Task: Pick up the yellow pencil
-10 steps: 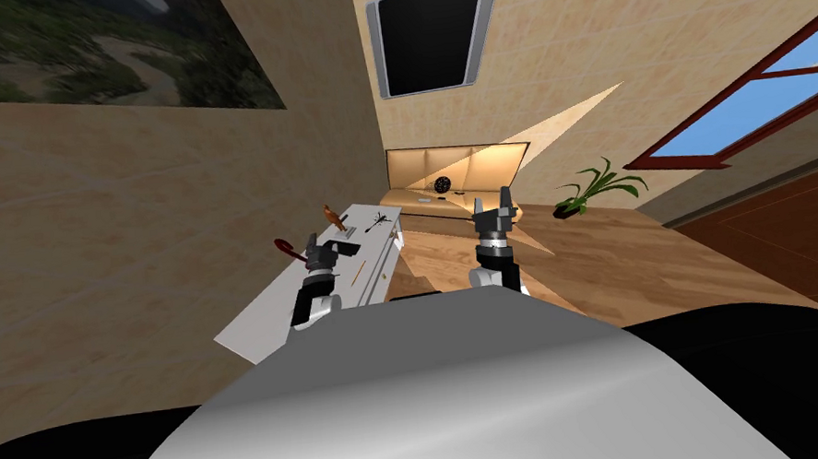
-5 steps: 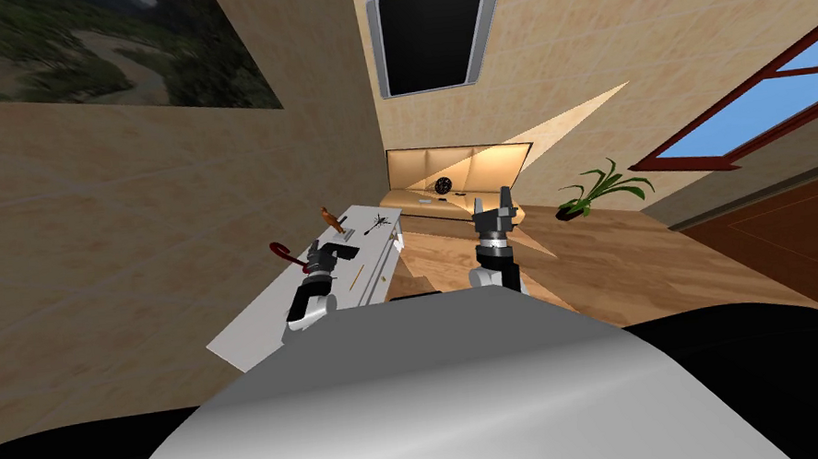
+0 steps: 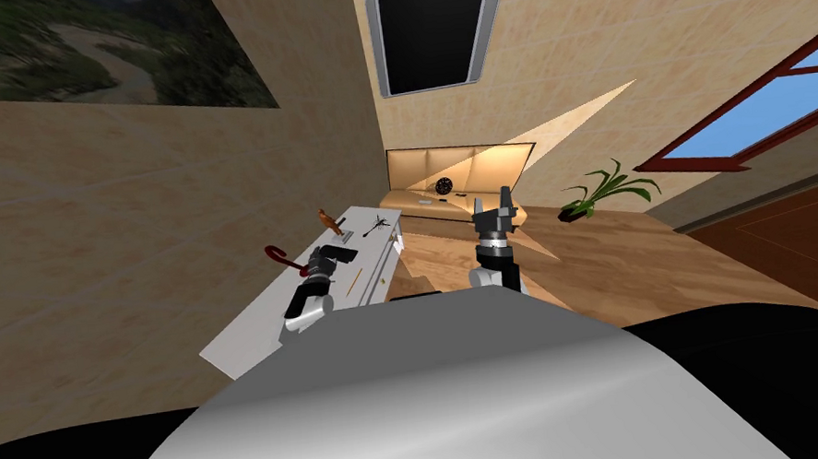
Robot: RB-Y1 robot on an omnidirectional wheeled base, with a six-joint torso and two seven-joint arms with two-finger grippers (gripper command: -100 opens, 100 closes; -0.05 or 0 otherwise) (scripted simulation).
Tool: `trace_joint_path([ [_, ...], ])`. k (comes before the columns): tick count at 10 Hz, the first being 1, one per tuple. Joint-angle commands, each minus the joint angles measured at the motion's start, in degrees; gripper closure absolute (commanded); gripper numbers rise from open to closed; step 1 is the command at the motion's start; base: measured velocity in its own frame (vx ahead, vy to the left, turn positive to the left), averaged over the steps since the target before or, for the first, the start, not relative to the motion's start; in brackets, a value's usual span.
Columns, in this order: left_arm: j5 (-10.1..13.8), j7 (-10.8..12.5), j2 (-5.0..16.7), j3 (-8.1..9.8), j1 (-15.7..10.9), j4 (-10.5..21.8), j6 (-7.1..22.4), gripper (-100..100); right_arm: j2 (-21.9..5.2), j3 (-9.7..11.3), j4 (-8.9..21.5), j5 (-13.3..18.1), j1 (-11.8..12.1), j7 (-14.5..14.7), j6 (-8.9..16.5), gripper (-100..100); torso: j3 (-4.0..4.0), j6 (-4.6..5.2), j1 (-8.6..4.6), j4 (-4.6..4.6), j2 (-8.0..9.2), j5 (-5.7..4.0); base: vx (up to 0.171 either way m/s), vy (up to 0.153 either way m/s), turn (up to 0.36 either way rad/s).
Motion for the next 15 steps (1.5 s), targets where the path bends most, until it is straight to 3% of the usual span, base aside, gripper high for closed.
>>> trace_joint_path([
  [1,0.83,0.55,0.7,1.21,-0.41,2.07,2.86,-100,0.0,0.0,0.0,0.0,0.0,0.0,0.0,0,0.0,0.0,0.0,0.0,0.0,0.0,0.081,-0.022,0.022],
  [6,2.17,1.56,1.7,3.45,-1.63,6.17,11.43,-100,0.0,0.0,0.0,0.0,0.0,0.0,0.0,0,-0.04,0.0,-0.02,-0.01,-0.08,-0.01,0.075,-0.025,0.016],
  [7,2.17,1.56,1.7,3.45,-1.63,6.17,11.77,-100,0.0,0.0,0.0,0.0,0.0,0.0,0.0,0,-0.03,0.01,-0.04,-0.01,-0.05,-0.02,0.032,-0.015,0.003],
  [8,2.83,2.09,2.17,4.58,-2.22,8.2,14.15,-100,0.0,0.0,0.0,0.0,0.0,0.0,0.0,0,0.03,0.01,-0.01,0.01,0.07,-0.01,0.055,-0.013,0.023],
  [10,2.83,2.09,2.17,4.58,-2.22,8.2,15.46,-100,0.0,0.0,0.0,0.0,0.0,0.0,0.0,0,0.0,0.01,0.0,0.01,0.01,-0.01,0.049,-0.015,0.007],
  [15,4.69,3.74,3.47,7.9,-3.88,14.07,24.49,-100,0.0,0.0,0.0,0.0,0.0,0.0,0.0,0,-0.03,0.01,-0.05,-0.01,-0.05,-0.02,0.074,-0.031,0.024],
])
